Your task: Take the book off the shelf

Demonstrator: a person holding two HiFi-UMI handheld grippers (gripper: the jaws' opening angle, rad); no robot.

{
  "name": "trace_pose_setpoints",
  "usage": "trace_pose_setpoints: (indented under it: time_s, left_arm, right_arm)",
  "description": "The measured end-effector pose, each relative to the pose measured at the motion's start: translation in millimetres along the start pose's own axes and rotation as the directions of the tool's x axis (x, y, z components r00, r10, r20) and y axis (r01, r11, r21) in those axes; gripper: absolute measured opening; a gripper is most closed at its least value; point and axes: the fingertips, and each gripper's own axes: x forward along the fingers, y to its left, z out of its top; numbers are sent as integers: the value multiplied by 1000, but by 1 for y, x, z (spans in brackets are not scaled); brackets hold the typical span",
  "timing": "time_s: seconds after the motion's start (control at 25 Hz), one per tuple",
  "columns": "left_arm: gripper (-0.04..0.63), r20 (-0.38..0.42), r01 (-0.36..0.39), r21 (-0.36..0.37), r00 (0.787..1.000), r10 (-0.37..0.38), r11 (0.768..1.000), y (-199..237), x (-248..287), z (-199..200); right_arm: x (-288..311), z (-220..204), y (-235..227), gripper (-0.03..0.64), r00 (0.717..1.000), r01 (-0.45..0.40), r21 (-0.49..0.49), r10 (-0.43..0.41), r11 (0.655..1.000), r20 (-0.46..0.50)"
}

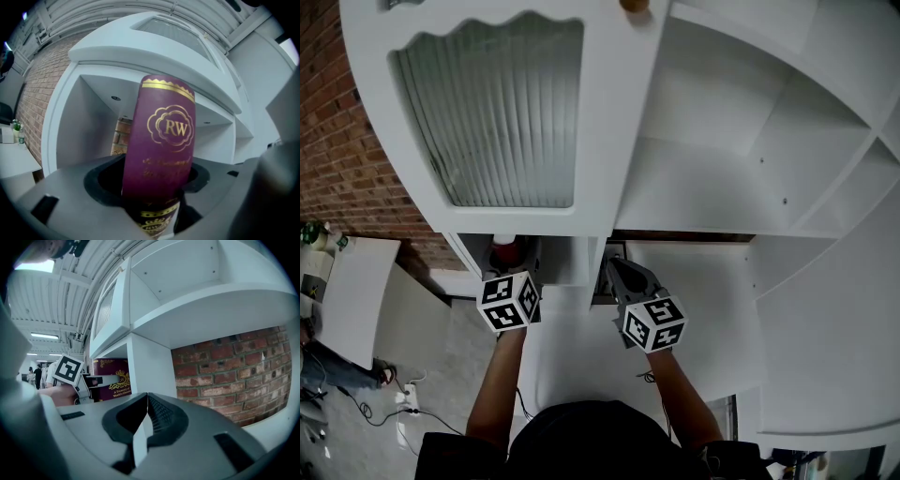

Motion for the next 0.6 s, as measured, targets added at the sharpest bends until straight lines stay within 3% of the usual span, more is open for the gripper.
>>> trace_pose_setpoints:
  time_s: [0.6]
  left_arm:
    - [275,-2,-22,32,1000,22,999,4,6,0]
  right_arm:
    - [2,-8,-4,20,1000,-2,22,2,1000,-18]
